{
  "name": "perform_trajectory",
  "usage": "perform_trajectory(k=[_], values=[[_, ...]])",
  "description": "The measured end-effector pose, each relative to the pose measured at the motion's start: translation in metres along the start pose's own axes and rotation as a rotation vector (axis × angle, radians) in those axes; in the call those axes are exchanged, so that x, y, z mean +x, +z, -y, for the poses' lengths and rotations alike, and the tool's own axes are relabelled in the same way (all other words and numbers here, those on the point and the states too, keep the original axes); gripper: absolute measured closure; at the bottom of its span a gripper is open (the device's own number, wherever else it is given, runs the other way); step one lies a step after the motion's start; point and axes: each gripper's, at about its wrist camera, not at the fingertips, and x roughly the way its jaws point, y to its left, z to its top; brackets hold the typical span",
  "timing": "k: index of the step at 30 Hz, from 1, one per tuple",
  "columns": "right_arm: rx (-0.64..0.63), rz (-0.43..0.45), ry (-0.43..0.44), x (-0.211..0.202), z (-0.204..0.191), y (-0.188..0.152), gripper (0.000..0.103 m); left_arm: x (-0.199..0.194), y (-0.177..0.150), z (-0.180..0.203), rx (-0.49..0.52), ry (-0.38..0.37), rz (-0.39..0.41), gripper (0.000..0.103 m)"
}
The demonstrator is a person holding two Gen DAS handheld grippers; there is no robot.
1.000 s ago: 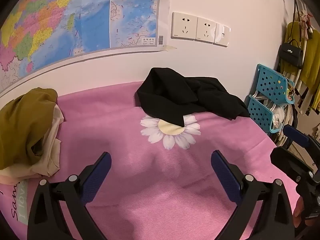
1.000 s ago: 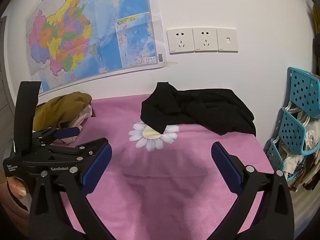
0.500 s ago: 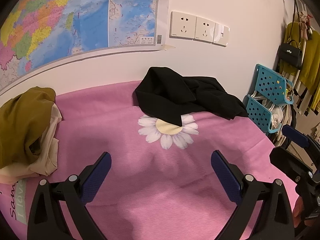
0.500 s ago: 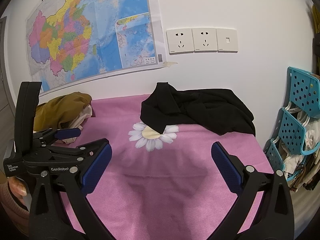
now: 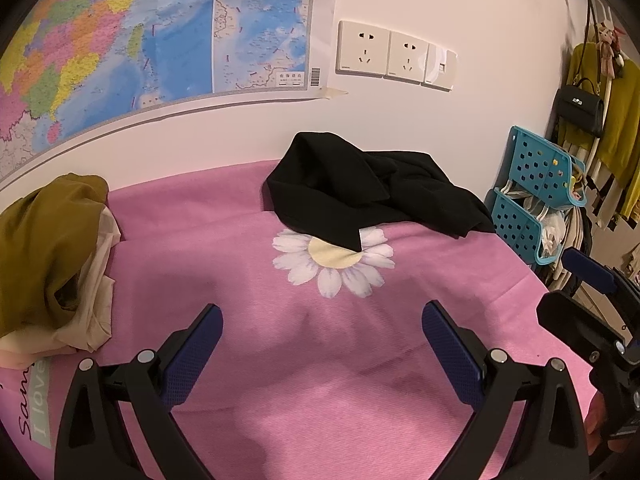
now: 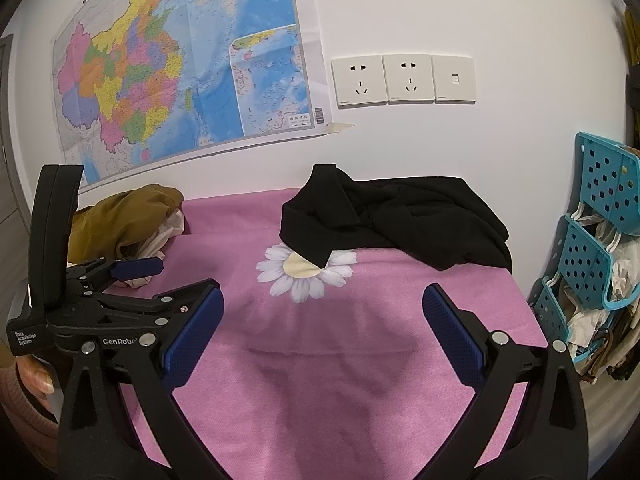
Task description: Fold large clothes
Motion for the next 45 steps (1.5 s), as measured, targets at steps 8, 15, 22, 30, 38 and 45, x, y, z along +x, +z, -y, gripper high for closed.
perform_trajectory(k=[8,15,22,30,38,45], values=[[0.002,0.0,0.002,0.0002,0.0011,-0.0003,0.005,0.0011,-0.0002,0.0026,0.004,-0.001,0.002,0.007],[-0.001,-0.001,0.002,0.0006,0.0013,0.0008,0.005,0.0005,-0.0002,0.0037,0.004,-0.001,0.003,0.007],[-0.001,0.0,0.005,0.0004,0.0016,0.001,0.005,-0.0005,0.0005,0.004,0.006,-0.004,0.003,0.007],[0.0,-0.004,0.003,0.0014,0.0017,0.0014,0.005,-0.0003,0.0012,0.0042,0.004,-0.008,0.001,0.007],[-0.002,-0.01,0.005,0.004,0.0029,0.0019,0.005,0.004,0.0025,0.0055,0.001,-0.008,-0.009,0.007],[-0.015,-0.016,0.003,0.0081,0.0041,0.0026,0.005,0.0082,0.0021,0.0053,-0.002,-0.008,-0.016,0.007]])
